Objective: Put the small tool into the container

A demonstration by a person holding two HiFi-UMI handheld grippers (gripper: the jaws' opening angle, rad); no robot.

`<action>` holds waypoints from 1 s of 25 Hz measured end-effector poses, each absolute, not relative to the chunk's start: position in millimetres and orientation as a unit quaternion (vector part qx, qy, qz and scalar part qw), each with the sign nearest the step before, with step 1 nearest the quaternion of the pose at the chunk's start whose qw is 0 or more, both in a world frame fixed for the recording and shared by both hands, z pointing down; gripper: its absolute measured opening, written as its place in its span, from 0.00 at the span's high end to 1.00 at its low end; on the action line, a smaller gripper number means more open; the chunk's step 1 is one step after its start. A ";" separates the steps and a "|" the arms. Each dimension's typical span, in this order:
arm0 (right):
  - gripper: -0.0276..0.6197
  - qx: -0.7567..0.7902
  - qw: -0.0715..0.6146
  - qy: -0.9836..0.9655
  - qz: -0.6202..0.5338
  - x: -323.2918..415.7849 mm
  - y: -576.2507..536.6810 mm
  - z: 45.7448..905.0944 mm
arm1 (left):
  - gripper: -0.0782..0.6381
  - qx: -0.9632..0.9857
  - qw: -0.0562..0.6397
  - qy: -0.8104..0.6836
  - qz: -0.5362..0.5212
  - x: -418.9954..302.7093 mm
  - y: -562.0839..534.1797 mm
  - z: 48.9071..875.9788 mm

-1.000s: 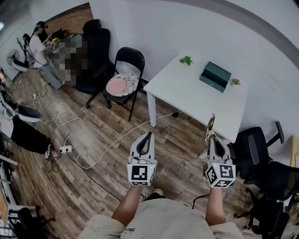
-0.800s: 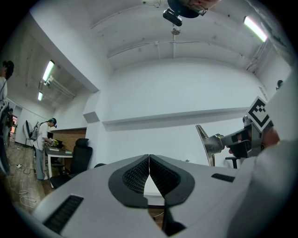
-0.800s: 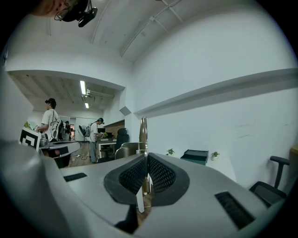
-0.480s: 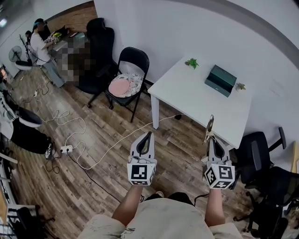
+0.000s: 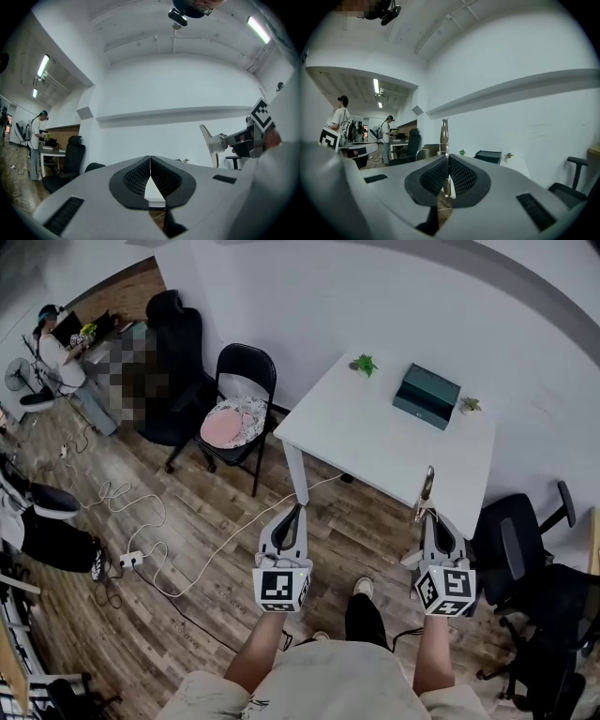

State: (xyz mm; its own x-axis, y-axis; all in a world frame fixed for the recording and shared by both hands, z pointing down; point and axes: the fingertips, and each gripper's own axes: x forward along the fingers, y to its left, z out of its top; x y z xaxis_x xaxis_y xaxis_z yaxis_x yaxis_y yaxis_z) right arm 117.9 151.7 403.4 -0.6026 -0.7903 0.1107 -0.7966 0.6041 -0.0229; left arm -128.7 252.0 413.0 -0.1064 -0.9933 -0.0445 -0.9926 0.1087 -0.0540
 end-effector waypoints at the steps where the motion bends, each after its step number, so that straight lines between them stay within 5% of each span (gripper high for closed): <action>1: 0.93 0.446 0.042 -0.893 0.037 120.5 141.7 402.4 | 0.88 -0.668 0.036 0.743 -0.006 -126.9 242.6 411.4; 25: 0.93 0.468 0.034 -0.880 0.070 174.5 -32.2 403.2 | 0.88 -0.697 0.039 0.716 -0.029 -66.8 52.3 391.8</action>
